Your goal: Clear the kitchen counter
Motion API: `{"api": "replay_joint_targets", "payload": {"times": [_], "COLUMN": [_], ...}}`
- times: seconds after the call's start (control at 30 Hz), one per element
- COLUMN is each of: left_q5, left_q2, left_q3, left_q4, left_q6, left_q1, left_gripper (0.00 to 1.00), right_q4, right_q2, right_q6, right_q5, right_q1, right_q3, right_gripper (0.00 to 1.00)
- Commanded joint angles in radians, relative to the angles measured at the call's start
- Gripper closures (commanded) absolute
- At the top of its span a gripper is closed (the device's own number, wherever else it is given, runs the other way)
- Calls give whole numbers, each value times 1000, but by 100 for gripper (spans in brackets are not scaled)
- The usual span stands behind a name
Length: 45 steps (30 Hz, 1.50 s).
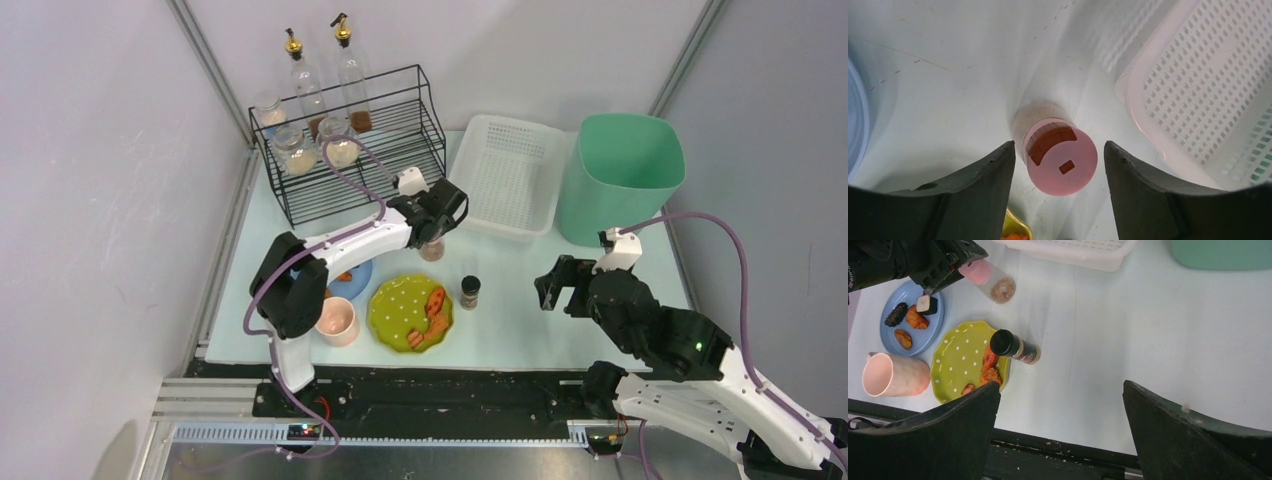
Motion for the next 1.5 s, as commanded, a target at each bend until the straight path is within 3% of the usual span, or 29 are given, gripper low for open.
{"api": "replay_joint_targets", "payload": {"times": [0.0, 0.17, 0.43, 0.67, 0.83, 1.2, 1.47], "left_q5": [-6, 10, 9, 2, 2, 70, 205], "left_q2": [26, 46, 53, 15, -44, -190, -148], "left_q3": [55, 74, 95, 86, 82, 149, 401], "left_q4": [-2, -10, -36, -46, -50, -66, -117], "left_q6": [59, 101, 169, 239, 337, 483, 561], "left_q1": [12, 16, 17, 23, 32, 115, 243], "left_gripper": [31, 33, 46, 70, 98, 100, 100], "right_q4": [18, 14, 12, 8, 7, 17, 31], "right_q2": [-14, -19, -23, -28, -33, -31, -31], "right_q6": [2, 4, 9, 14, 15, 8, -11], "right_q5": [13, 12, 13, 8, 6, -5, -15], "right_q1": [3, 3, 4, 4, 3, 4, 4], "right_q3": [-4, -4, -7, -7, -8, -8, -8], "right_gripper": [3, 3, 3, 3, 3, 3, 3]}}
